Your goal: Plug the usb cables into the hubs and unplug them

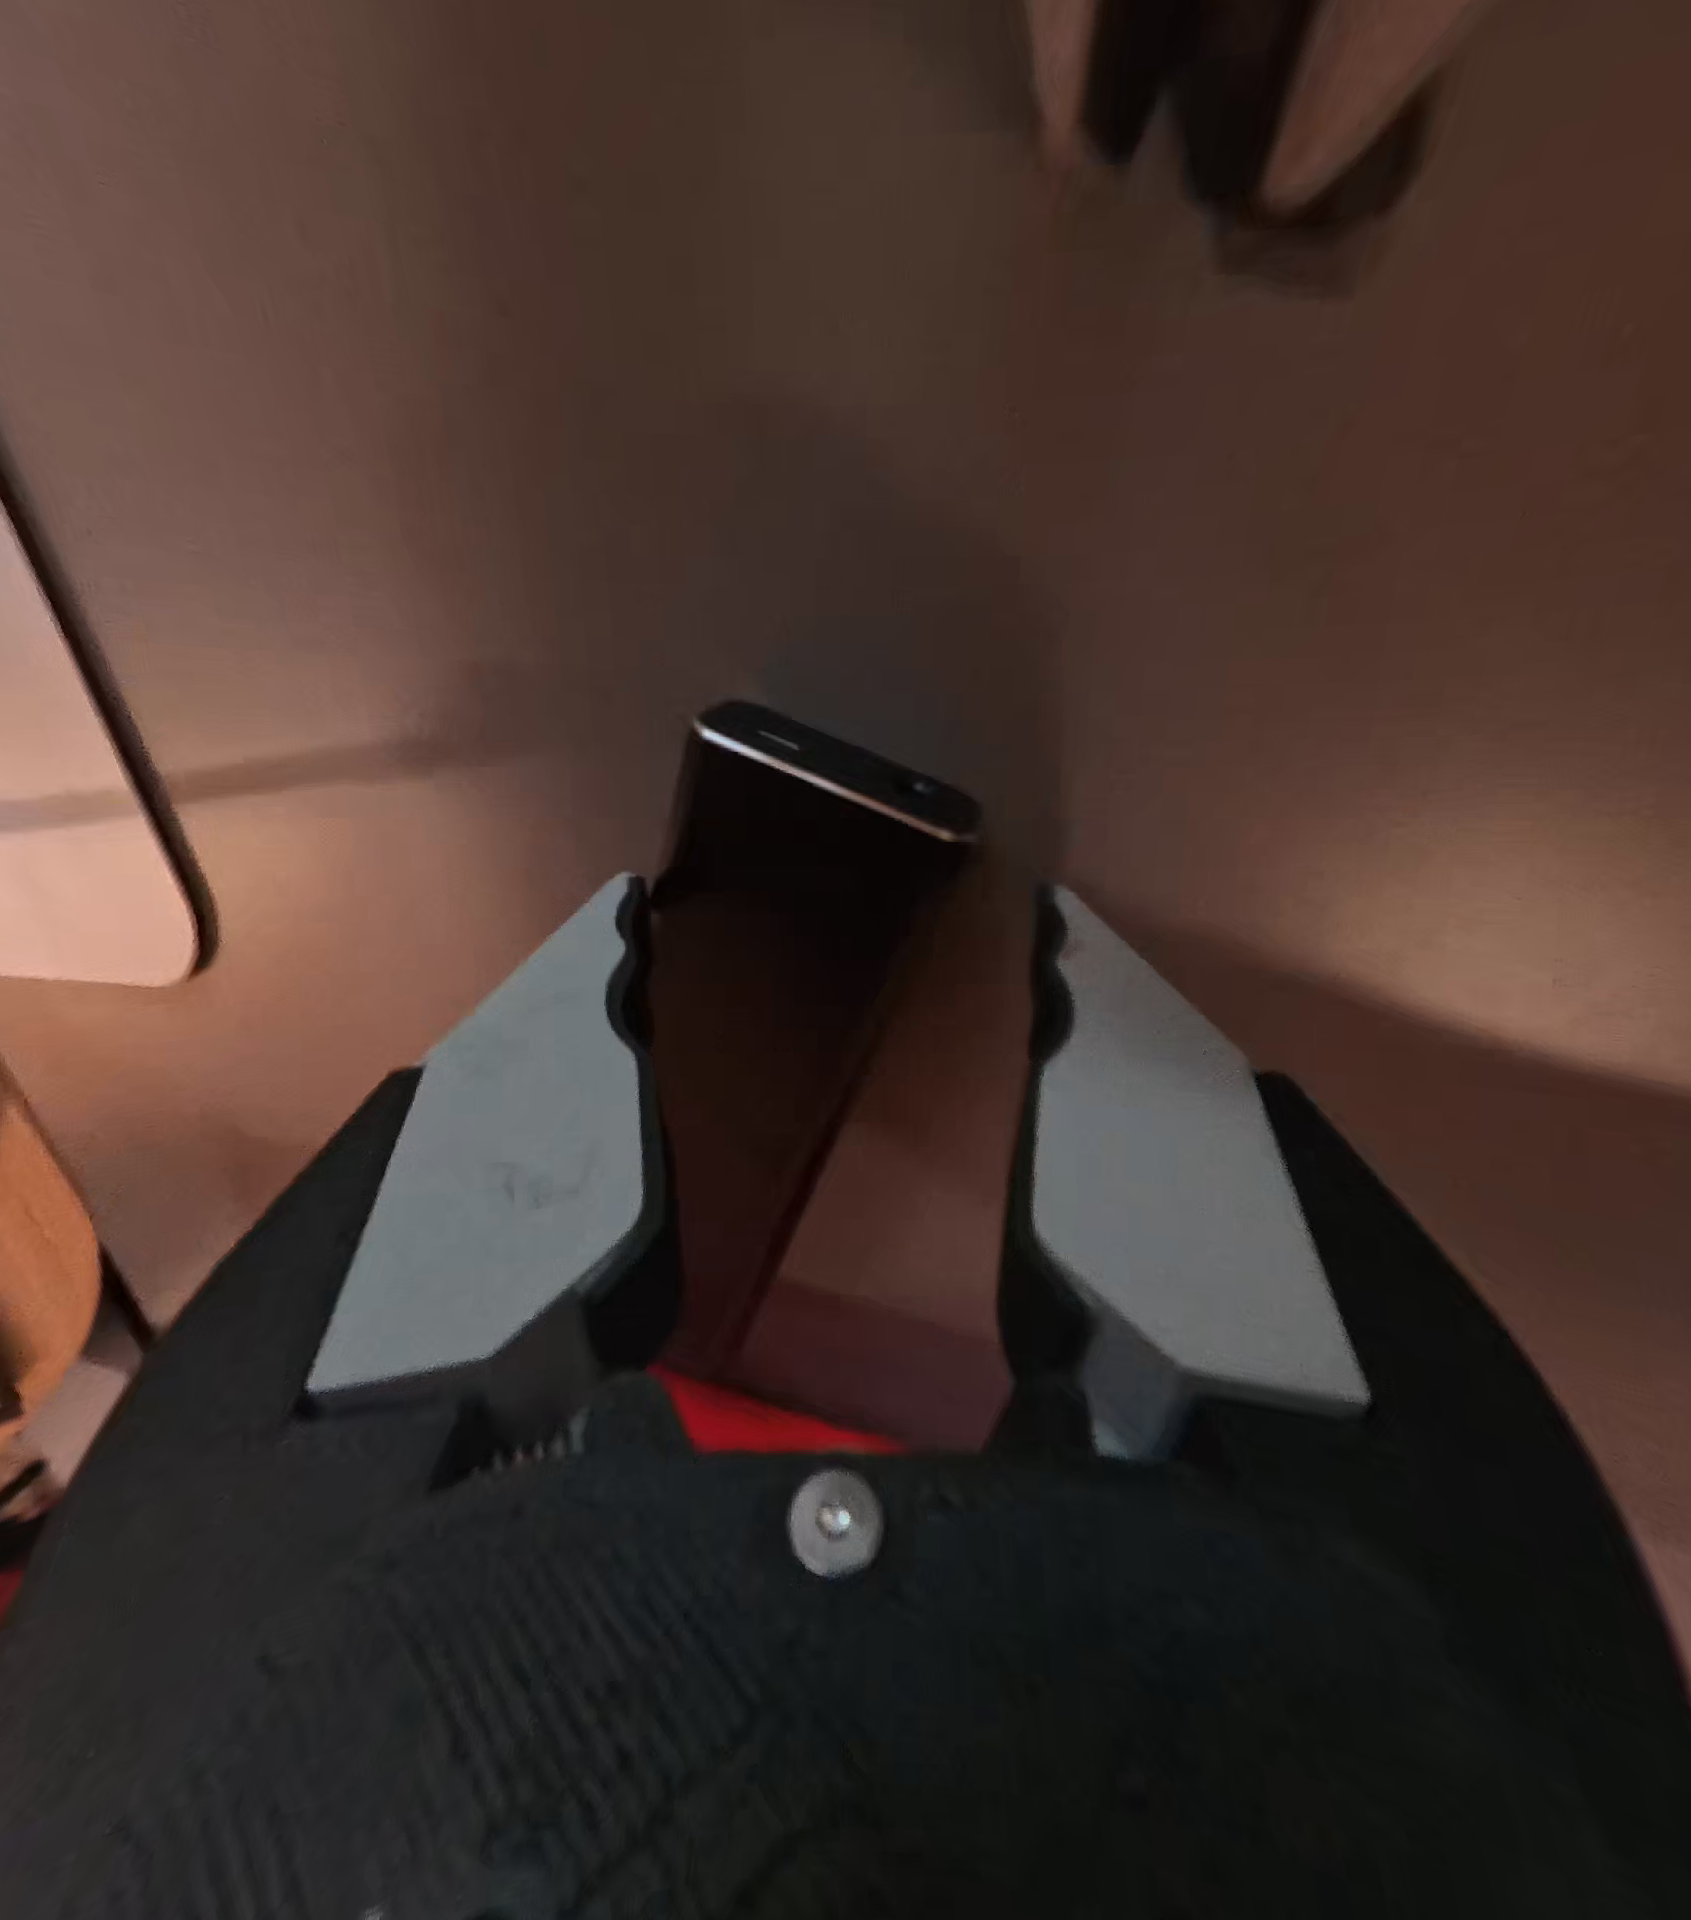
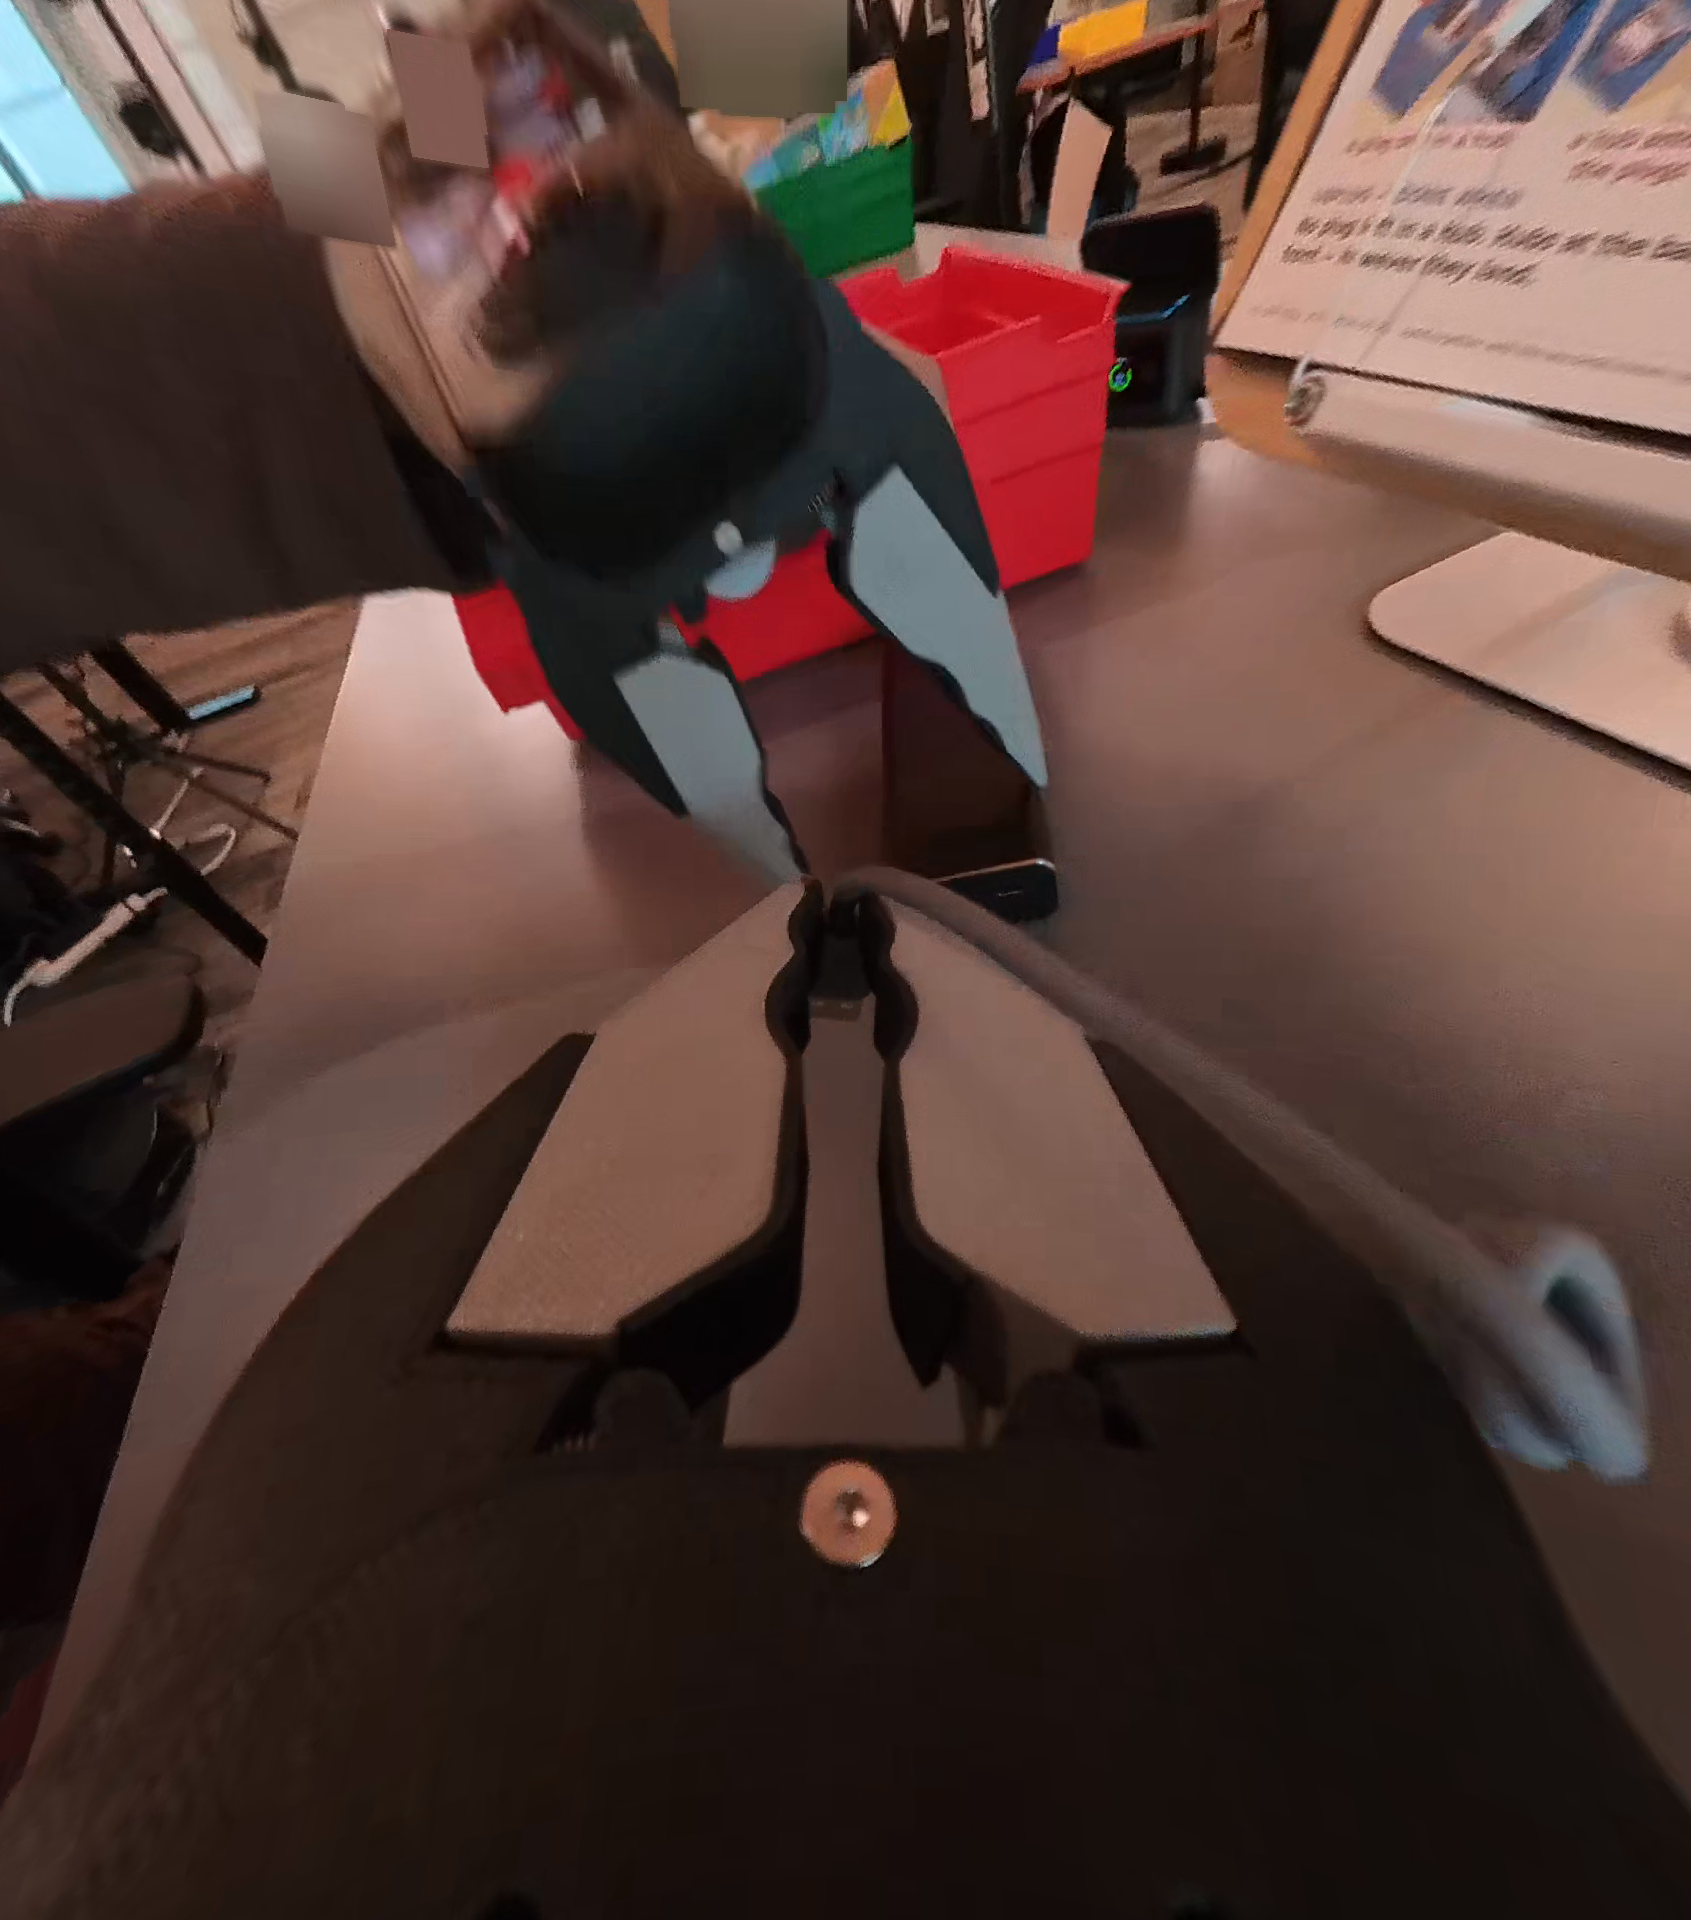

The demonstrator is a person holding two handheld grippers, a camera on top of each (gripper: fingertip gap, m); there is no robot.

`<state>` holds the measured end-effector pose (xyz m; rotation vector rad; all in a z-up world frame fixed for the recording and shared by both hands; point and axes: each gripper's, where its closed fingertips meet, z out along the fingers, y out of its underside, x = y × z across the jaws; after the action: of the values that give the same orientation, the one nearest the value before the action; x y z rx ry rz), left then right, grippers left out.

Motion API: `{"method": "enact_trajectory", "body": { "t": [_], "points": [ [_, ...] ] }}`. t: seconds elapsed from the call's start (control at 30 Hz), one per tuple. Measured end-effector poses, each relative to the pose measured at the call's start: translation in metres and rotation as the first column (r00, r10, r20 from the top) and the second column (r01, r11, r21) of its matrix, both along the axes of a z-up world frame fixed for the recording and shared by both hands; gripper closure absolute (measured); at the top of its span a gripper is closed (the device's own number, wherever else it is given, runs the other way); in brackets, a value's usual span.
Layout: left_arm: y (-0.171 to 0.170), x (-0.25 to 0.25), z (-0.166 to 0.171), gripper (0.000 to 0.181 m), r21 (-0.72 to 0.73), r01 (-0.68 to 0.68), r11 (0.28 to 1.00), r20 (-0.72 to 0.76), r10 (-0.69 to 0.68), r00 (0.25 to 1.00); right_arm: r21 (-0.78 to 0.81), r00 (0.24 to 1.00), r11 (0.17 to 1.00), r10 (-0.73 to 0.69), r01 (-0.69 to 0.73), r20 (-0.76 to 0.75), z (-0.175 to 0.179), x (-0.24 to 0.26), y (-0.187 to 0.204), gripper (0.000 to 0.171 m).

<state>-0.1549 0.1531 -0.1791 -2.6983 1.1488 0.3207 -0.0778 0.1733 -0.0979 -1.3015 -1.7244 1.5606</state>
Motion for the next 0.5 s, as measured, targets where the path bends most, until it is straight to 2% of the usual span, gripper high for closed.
{"method": "enact_trajectory", "body": {
  "t": [0.07, 0.17, 0.23, 0.33, 0.4, 0.5],
  "points": [
    [0.01, 0.003, -0.002, 0.122, 0.008, 0.002, 1.0, 0.07, -0.003, 0.998, -0.024, 1.0, 1.0, -0.005, 0.005, -0.001, 0.002, 0.001, 0.006, 0.168],
    [0.015, 0.006, -0.003, 0.122, 0.031, -0.051, 0.998, 0.193, 0.045, 0.98, -0.023, 1.0, 1.0, -0.012, 0.012, -0.002, 0.002, 0.002, 0.009, 0.168],
    [0.01, 0.005, -0.002, 0.122, 0.064, 0.012, 0.998, 0.177, -0.024, 0.984, -0.026, 1.0, 1.0, -0.006, 0.006, -0.01, 0.004, 0.002, 0.008, 0.168],
    [0.005, 0.01, 0.003, 0.123, 0.116, 0.021, 0.993, 0.171, -0.041, 0.984, -0.024, 1.0, 1.0, 0.008, -0.009, -0.021, 0.006, 0.004, 0.005, 0.168],
    [0.002, 0.026, 0.024, 0.124, 0.178, -0.006, 0.984, 0.293, -0.047, 0.955, -0.041, 0.999, 0.999, 0.029, -0.031, -0.034, 0.009, 0.005, 0.001, 0.169],
    [0.005, 0.043, 0.082, 0.124, 0.359, -0.105, 0.928, 0.482, -0.088, 0.872, -0.069, 0.997, 0.997, 0.04, -0.044, -0.059, 0.014, 0.005, -0.001, 0.167]
  ]
}}
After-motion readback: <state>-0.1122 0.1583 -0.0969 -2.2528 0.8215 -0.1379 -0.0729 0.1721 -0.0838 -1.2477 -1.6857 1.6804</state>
